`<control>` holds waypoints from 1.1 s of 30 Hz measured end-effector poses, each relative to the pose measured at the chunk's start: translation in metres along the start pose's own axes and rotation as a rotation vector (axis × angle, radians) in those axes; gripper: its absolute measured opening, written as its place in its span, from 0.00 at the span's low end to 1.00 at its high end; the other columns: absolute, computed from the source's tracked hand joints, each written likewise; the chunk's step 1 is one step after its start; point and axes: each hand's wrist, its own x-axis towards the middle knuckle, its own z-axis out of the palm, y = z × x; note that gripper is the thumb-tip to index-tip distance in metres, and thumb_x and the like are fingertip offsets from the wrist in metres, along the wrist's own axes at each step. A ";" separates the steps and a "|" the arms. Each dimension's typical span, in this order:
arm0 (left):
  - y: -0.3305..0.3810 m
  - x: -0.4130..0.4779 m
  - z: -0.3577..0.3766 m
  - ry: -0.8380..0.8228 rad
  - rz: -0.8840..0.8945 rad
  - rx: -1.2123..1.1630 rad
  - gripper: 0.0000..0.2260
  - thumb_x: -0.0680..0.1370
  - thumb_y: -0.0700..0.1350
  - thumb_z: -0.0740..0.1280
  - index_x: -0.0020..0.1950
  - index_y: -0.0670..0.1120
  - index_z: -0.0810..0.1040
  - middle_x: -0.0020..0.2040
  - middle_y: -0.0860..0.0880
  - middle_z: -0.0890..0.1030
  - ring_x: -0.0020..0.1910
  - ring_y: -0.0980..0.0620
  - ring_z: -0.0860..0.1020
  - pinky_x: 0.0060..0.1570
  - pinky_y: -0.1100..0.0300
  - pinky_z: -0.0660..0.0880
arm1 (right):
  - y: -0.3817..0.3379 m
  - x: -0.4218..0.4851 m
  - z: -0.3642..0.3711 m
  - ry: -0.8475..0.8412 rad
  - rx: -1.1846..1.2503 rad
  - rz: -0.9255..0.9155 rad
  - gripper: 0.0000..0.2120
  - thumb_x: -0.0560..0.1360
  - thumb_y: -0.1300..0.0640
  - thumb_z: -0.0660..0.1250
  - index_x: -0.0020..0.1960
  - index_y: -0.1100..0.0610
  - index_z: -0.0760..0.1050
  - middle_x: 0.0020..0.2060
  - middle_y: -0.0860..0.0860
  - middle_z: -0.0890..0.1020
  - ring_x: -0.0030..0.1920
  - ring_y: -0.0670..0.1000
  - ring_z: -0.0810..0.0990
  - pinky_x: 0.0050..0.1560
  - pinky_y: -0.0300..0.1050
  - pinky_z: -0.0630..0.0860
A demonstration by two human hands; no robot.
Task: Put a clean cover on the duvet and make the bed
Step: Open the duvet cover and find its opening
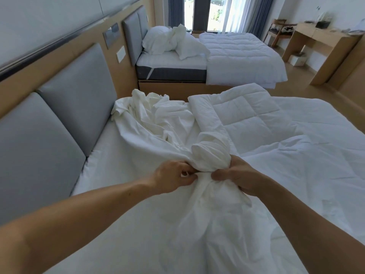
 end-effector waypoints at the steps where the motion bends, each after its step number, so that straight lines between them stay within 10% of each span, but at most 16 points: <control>1: 0.000 0.001 0.001 0.011 0.002 -0.023 0.09 0.78 0.50 0.71 0.53 0.46 0.86 0.47 0.55 0.82 0.46 0.51 0.80 0.51 0.56 0.76 | 0.000 0.000 0.000 0.004 0.001 0.003 0.24 0.66 0.70 0.73 0.62 0.61 0.78 0.54 0.60 0.84 0.55 0.60 0.83 0.54 0.54 0.79; 8: -0.010 0.002 -0.020 -0.120 -0.103 -0.173 0.09 0.80 0.48 0.69 0.40 0.55 0.82 0.37 0.58 0.78 0.40 0.56 0.77 0.50 0.60 0.75 | 0.002 -0.001 -0.007 0.035 -0.069 0.074 0.26 0.64 0.68 0.77 0.62 0.61 0.77 0.52 0.58 0.85 0.52 0.59 0.85 0.51 0.53 0.81; 13: -0.003 0.003 -0.028 -0.213 -0.147 -0.132 0.09 0.81 0.47 0.67 0.46 0.43 0.81 0.43 0.47 0.81 0.43 0.51 0.78 0.53 0.54 0.74 | -0.003 -0.002 -0.006 -0.017 -0.144 0.112 0.25 0.63 0.67 0.76 0.59 0.59 0.79 0.51 0.56 0.86 0.52 0.57 0.85 0.49 0.49 0.81; 18: 0.042 0.021 -0.051 -0.112 -0.100 -0.288 0.15 0.82 0.44 0.64 0.35 0.50 0.70 0.30 0.59 0.69 0.31 0.60 0.67 0.36 0.63 0.65 | -0.004 0.003 -0.005 0.049 -0.579 0.152 0.24 0.56 0.56 0.73 0.52 0.53 0.81 0.48 0.53 0.85 0.50 0.54 0.84 0.51 0.50 0.82; 22: 0.056 0.029 -0.047 -0.289 0.030 0.064 0.12 0.83 0.46 0.60 0.40 0.48 0.67 0.36 0.56 0.70 0.36 0.56 0.69 0.42 0.59 0.66 | -0.005 0.008 -0.001 0.099 -0.951 0.194 0.24 0.57 0.50 0.70 0.53 0.49 0.76 0.48 0.48 0.82 0.50 0.52 0.80 0.54 0.49 0.78; 27: 0.033 0.023 -0.037 -0.229 0.027 0.270 0.09 0.83 0.50 0.60 0.43 0.49 0.68 0.35 0.54 0.72 0.39 0.47 0.72 0.44 0.54 0.70 | 0.005 -0.008 -0.005 0.180 -0.296 0.144 0.25 0.55 0.62 0.69 0.53 0.56 0.81 0.48 0.54 0.85 0.50 0.55 0.84 0.47 0.47 0.81; 33: 0.047 0.022 -0.015 -0.103 0.025 0.118 0.10 0.81 0.47 0.60 0.43 0.43 0.72 0.36 0.51 0.76 0.38 0.47 0.74 0.43 0.54 0.73 | 0.007 -0.009 0.003 0.186 -0.194 0.174 0.24 0.56 0.63 0.69 0.52 0.57 0.81 0.45 0.55 0.86 0.46 0.55 0.85 0.46 0.48 0.83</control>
